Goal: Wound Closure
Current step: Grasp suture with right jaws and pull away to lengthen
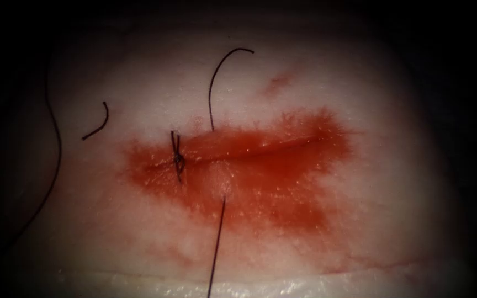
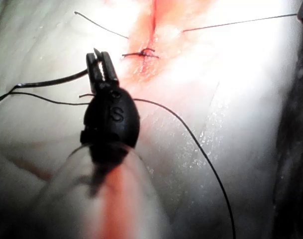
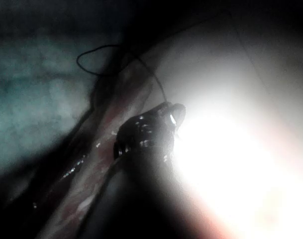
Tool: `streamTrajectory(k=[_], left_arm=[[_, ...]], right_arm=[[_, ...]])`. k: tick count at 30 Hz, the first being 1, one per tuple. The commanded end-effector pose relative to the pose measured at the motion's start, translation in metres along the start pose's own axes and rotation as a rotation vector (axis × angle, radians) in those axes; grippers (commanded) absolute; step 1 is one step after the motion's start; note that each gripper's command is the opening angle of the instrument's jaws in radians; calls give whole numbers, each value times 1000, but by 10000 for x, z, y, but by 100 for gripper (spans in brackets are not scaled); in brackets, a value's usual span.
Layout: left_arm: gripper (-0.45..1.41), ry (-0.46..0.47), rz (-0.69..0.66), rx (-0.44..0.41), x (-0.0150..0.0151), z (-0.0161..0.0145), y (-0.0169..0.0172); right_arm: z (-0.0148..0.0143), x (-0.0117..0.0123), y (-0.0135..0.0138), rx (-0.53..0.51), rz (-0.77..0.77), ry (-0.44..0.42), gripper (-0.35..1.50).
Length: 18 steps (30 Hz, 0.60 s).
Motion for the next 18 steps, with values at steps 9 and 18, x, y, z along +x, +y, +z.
streamTrajectory(k=[9,18], left_arm=[[-45,1,-5,0,-5,7,2],[-45,-1,-4,-1,-6,7,3]], right_arm=[[4,-70,70,-44,-30,1,135],[18,-120,97,-67,-30,-15,133]])
